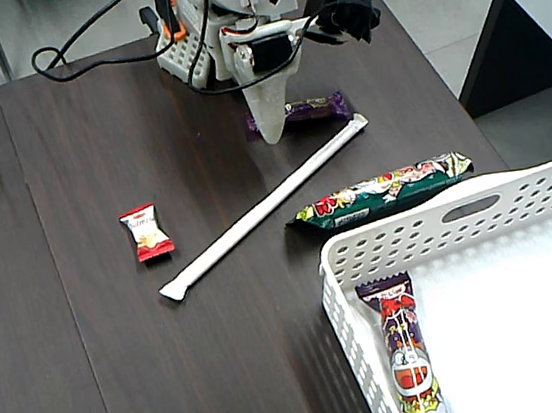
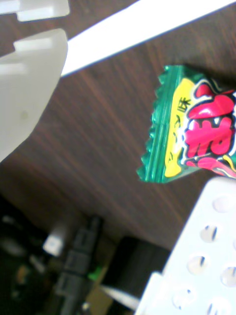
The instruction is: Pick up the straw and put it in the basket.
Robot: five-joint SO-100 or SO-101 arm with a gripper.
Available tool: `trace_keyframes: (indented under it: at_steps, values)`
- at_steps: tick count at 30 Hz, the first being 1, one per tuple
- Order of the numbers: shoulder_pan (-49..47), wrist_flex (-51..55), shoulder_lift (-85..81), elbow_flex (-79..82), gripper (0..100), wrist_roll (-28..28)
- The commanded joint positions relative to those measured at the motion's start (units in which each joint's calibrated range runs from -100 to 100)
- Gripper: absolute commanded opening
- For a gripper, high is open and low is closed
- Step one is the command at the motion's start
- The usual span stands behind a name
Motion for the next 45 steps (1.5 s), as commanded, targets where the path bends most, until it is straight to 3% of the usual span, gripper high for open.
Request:
trace_keyframes:
  at_steps: [1, 7, 14, 18, 29, 42, 45]
  values:
    - [0.0, -0.4, -0.4, -0.7, 2, 0.1]
    - [0.6, -0.2, -0.1, -7.7, 2, 0.9]
    - [0.8, -4.2, 9.3, -14.4, 2, 9.6]
    - [2.4, -12.2, 22.3, -18.9, 2, 9.9]
    - [9.2, -13.1, 69.8, -44.8, 2, 10.9]
    - [12.6, -17.9, 96.9, -61.5, 2, 25.7]
    - [12.6, -21.6, 100.3, -61.5, 2, 26.2]
